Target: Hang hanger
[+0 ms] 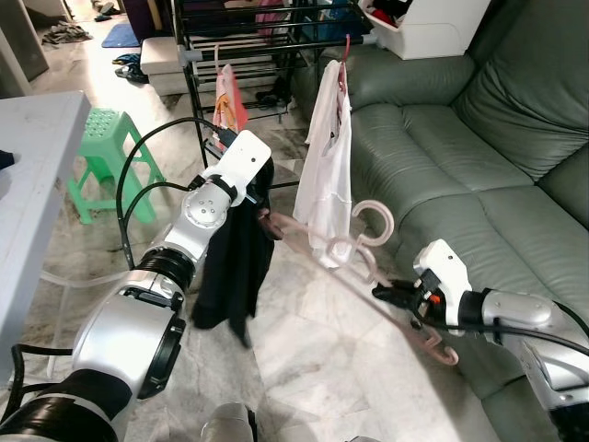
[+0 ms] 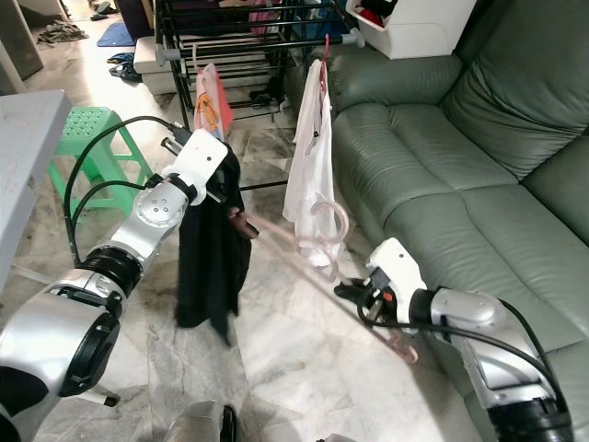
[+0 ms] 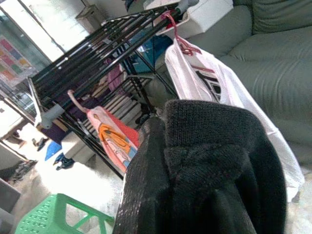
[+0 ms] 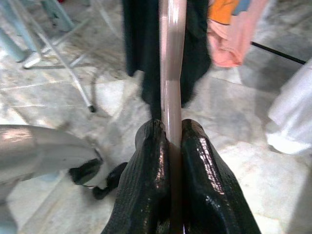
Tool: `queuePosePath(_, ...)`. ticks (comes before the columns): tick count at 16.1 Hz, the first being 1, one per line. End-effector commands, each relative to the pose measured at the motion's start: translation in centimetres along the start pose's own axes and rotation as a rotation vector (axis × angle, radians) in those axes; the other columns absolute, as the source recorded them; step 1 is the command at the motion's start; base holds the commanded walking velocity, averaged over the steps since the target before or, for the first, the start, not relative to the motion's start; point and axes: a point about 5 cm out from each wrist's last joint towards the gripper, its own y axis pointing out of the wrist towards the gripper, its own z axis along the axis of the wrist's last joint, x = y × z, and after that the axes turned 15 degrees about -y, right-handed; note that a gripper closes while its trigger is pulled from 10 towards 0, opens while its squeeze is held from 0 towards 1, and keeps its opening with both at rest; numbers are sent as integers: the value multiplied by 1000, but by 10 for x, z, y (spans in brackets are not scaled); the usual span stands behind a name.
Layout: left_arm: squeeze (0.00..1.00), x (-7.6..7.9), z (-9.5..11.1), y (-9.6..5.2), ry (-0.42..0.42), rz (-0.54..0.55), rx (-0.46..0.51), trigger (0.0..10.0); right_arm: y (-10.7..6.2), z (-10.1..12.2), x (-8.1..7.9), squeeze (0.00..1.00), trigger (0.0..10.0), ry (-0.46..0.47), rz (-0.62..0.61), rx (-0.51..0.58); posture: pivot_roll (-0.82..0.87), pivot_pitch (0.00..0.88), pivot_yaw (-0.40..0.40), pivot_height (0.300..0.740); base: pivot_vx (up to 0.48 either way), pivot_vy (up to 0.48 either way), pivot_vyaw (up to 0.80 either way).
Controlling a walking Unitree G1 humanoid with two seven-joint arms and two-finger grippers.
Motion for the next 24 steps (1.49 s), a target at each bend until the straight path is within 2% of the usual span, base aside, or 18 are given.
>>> queuePosePath(1,0,0,12,2,34,-14,63,10000,-2,5,-1,0,10000,-26,18,4,-61,0,23,740,0,0,0)
queuePosePath(6,0,-1,30,5,-20,-67,144,10000,3,-8,8,0,10000,-22,-81,-65,-56,0,23,740,0,0,0)
queuePosePath(8,0,-5,29,1,6,-87,165,10000,1,0,8,0,10000,-32,-66,-14,-47,0,25,740,0,0,0)
queuePosePath(10,0,-8,18,-3,100,-99,128,10000,-1,7,15,0,10000,-77,-120,17,-51,0,27,740,0,0,0)
queuePosePath(11,0,-9,0,-8,164,-108,41,10000,-3,11,20,0,10000,-93,-154,29,-55,0,27,740,0,0,0)
queuePosePath(12,0,-11,-15,-13,166,-106,-41,10000,-5,11,19,0,10000,-97,-135,30,-56,0,28,740,0,0,0)
queuePosePath(13,0,-16,-36,-20,152,-43,-146,10000,-7,1,13,0,10000,-114,-86,-32,-56,0,28,740,0,0,0)
queuePosePath(14,0,-16,-45,-24,64,-28,-192,10000,-9,-3,7,0,10000,-126,-39,-62,-58,0,29,740,0,0,0)
queuePosePath(15,0,-12,-56,-29,-71,-33,-231,10000,-17,-13,-2,0,10000,-148,55,-128,-62,0,30,740,0,0,0)
queuePosePath(16,0,-9,-60,-31,-109,-50,-238,10000,-22,-17,-4,0,10000,-164,87,-161,-62,0,30,740,0,0,0)
queuePosePath(18,0,3,-64,-32,-245,-105,-246,10000,-31,-22,2,0,10000,-184,79,-212,-65,0,30,740,0,0,0)
queuePosePath(19,0,10,-67,-33,-372,-108,-254,10000,-39,-20,13,0,10000,-203,51,-236,-65,0,30,740,0,0,0)
queuePosePath(20,0,13,-68,-33,-413,-108,-248,10000,-43,-17,21,0,10000,-226,16,-242,-65,0,34,740,0,0,0)
queuePosePath(22,0,20,-64,-36,-408,-211,-210,10000,-48,-10,36,0,10000,-292,-50,-263,-66,0,38,740,0,0,0)
queuePosePath(24,0,19,-63,-39,-277,-277,-198,10000,-53,-5,44,0,10000,-319,-80,-268,-57,0,39,740,0,0,0)
